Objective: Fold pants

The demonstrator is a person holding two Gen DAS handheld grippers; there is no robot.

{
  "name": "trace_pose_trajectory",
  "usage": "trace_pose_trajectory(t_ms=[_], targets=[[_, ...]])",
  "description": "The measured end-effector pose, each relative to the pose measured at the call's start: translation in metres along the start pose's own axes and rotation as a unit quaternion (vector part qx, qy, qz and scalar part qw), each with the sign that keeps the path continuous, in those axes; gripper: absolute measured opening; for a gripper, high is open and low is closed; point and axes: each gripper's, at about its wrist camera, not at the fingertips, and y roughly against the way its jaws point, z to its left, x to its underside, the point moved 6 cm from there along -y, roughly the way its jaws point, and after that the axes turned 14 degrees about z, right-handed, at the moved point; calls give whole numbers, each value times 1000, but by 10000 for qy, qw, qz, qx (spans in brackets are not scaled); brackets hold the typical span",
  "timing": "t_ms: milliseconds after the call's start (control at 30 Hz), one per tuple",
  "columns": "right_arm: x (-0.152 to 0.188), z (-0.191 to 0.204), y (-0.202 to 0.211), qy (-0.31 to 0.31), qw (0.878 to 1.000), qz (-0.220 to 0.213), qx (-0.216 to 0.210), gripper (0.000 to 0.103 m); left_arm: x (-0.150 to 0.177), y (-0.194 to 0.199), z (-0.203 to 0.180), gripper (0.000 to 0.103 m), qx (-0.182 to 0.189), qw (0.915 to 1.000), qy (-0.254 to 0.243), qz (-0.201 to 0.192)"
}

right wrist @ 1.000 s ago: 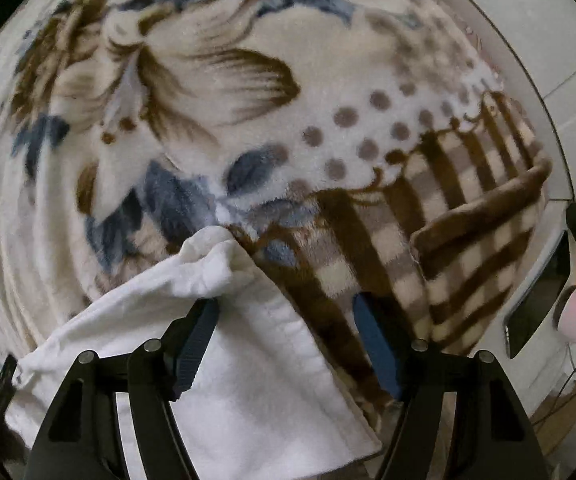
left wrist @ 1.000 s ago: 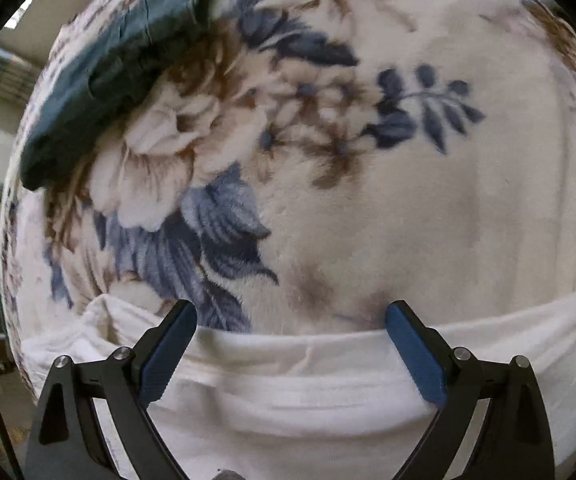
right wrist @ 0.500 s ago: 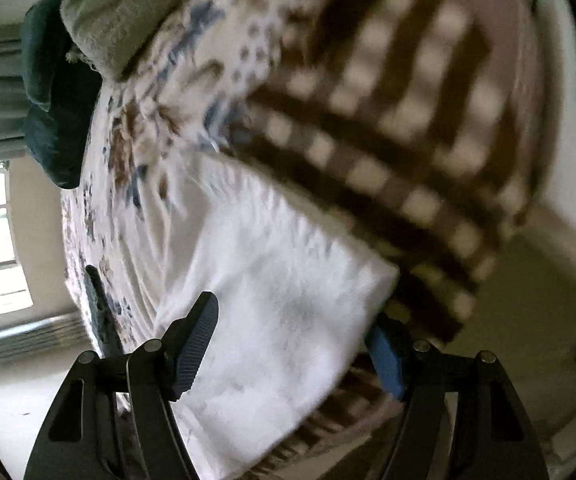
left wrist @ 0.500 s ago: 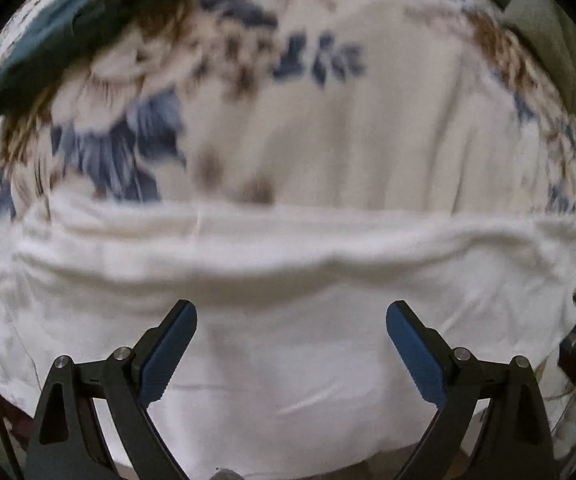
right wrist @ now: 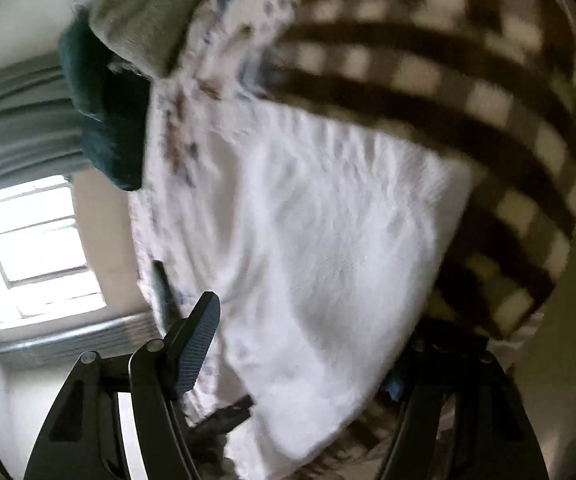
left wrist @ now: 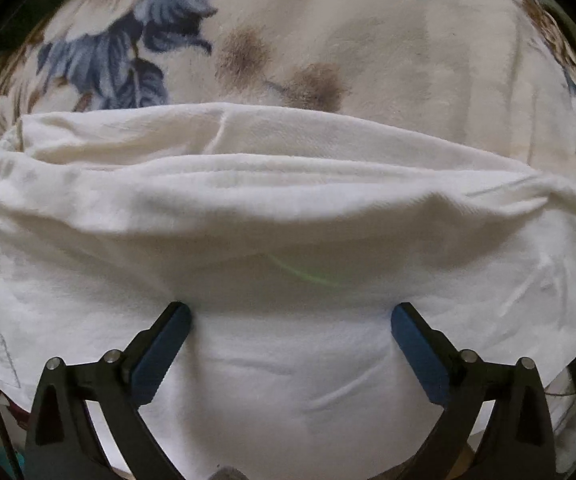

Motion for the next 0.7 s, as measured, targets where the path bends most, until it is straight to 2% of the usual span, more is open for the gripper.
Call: trace_pose_trajectory(t_ms=[67, 133, 167, 200, 233, 267, 300, 367, 433, 467, 500, 567, 700], targets=[[-7, 2, -7, -80, 9997, -108, -218, 70, 1, -8, 4, 103, 98, 9999, 72, 79], [-10, 19, -7, 17, 9967, -247, -767, 57, -6, -9, 13, 103, 209, 9995, 134, 194], [-7, 28, -5, 134, 9938, -263, -1071, 53, -9, -11, 16, 103, 266, 9992, 163, 235], [-4, 38, -7, 314, 9921, -217, -1191, 52, -11, -13, 17, 103, 327, 9989, 202, 284], [-3, 44, -13, 447, 9935, -169, -1033, 52, -15, -14, 24, 103, 354, 9986, 226, 309], [-2, 46, -21, 590, 9967, -69, -558, 52, -16, -14, 30, 103, 357, 9985, 243, 338], [-3, 43, -28, 597, 9977, -13, -316, 52, -17, -16, 30, 103, 313, 9985, 250, 380], [-6, 31, -42, 389, 9991, 71, -173, 51, -19, -20, 32, 103, 262, 9982, 251, 469], [-8, 22, -44, 138, 9999, -26, -60, 28, -29, -18, 30, 103, 358, 9972, 277, 592], [-7, 23, -42, 133, 9998, -114, 57, 21, -31, -11, 32, 103, 498, 9969, 327, 517], [-4, 29, -40, 218, 9991, -233, 268, 18, -45, 0, 37, 103, 607, 9967, 362, 400], [7, 46, -30, 452, 9960, -450, 632, 11, -45, 14, 46, 103, 625, 9971, 424, 128], [35, 88, -6, 994, 9866, -737, 1068, 9, -30, 40, 81, 103, 691, 9949, 686, -258]])
